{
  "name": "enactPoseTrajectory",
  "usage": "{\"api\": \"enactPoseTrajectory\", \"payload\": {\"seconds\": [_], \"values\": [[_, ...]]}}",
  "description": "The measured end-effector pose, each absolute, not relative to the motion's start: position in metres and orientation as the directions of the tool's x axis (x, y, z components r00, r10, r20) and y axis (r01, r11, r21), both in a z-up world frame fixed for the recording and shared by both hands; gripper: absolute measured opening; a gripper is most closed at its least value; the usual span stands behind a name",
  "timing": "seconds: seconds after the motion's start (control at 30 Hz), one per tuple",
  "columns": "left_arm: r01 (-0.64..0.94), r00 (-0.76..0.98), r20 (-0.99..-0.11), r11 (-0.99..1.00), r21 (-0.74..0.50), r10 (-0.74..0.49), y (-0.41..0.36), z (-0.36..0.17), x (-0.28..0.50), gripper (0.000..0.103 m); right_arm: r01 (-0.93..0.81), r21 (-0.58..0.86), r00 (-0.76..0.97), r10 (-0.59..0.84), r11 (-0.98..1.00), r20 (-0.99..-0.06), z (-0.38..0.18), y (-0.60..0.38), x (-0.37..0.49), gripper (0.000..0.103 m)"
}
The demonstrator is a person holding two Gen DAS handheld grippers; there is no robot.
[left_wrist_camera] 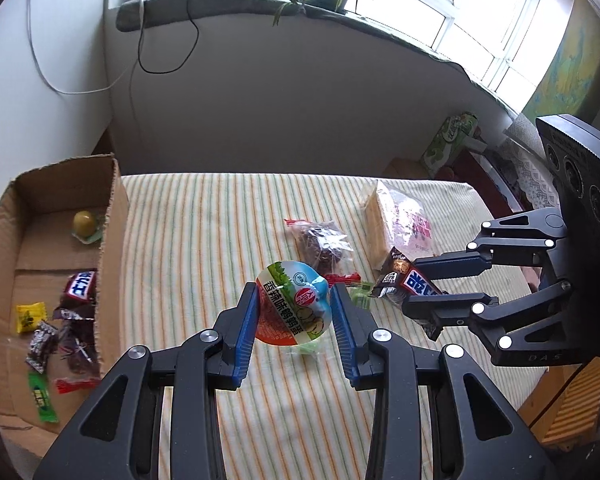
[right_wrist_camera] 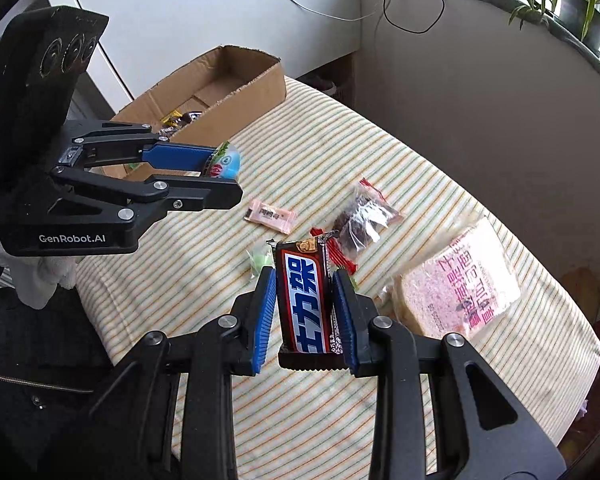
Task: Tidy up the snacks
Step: 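Carry the round candy and chocolate bar over the cardboard box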
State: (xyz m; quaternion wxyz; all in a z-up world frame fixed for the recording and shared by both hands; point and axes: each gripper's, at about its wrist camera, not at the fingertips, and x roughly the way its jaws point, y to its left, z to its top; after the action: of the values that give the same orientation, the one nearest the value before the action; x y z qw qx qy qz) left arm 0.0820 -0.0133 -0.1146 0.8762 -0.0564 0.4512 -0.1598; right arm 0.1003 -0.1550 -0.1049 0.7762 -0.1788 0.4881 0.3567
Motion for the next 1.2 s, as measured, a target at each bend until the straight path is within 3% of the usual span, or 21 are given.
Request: {"api": "enactPoseTrajectory", "payload": {"seconds": [0.53,1.2], "values": [[0.060,0.615,-0.754,0.968,-0.245,-0.230,0.073,-0.102,0.070,0.034,-0.775,0.064,0.277,0.429,0.629,-0.860,-0.081,-0.045,0.123,0.030],[-0.115,0.643,-0.757,0.963,-0.245,-0.116,0.153,-0.113,0.058,0.034,-0.818,0.050,0.248,0.430,0.573,-0.868,-0.099,0.058,0.146,0.030]]}}
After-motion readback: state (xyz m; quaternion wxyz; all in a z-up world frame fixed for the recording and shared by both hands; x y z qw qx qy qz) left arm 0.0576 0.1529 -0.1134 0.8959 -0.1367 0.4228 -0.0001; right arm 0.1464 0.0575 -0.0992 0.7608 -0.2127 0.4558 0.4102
